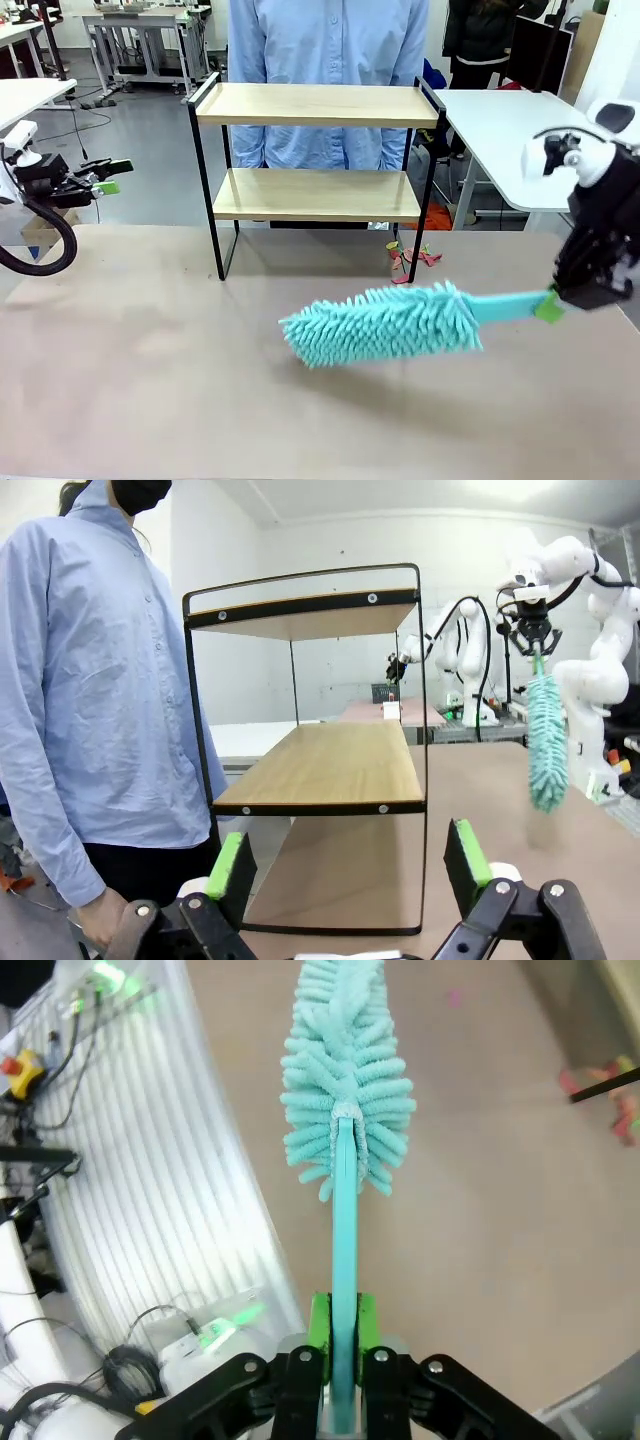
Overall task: Clean the shelf.
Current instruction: Hand the Duster back to the human.
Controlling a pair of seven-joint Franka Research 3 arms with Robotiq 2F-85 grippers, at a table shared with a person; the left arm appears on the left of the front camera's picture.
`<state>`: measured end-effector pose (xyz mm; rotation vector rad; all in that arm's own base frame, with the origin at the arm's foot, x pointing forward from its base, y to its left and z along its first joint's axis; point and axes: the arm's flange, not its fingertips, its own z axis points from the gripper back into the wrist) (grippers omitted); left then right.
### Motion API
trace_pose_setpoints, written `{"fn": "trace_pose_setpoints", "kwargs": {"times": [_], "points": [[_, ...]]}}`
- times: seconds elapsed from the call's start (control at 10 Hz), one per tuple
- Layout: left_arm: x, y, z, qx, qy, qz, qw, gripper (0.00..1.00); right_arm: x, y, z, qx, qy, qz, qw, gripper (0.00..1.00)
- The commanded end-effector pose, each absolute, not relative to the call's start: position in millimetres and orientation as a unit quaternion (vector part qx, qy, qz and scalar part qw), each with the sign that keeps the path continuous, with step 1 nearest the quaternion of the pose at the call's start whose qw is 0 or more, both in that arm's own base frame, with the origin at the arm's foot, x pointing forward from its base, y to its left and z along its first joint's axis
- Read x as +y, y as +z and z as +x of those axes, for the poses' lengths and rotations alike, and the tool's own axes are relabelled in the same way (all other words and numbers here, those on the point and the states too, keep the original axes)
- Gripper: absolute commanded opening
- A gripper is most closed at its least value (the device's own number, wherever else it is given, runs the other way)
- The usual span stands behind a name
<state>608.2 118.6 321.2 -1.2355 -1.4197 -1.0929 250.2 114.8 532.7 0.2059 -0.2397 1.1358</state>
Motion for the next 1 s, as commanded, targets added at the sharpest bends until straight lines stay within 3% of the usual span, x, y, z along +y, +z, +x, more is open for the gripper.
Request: {"fn": "trace_pose_setpoints", "kwargs": {"times": [0.0, 0.5, 0.9], "points": [[96.8, 332.0, 565.1, -0.579, -0.417, -0.518, 0.472, 1.00, 96.4, 525.9, 304.3, -0.204, 0.583, 0.133, 0.775, 0.13], [36.8, 367.6, 422.5, -0.564, -0.409, -0.468, 0.543, 1.00, 55.4, 492.3, 347.2, -0.287, 0.663, 0.245, 0.647, 0.13], [-24.8, 351.7, 365.9, -0.557, -0.450, -0.406, 0.568, 1.00, 51.0, 481.1, 365.0, -0.312, 0.681, 0.261, 0.609, 0.13]]}}
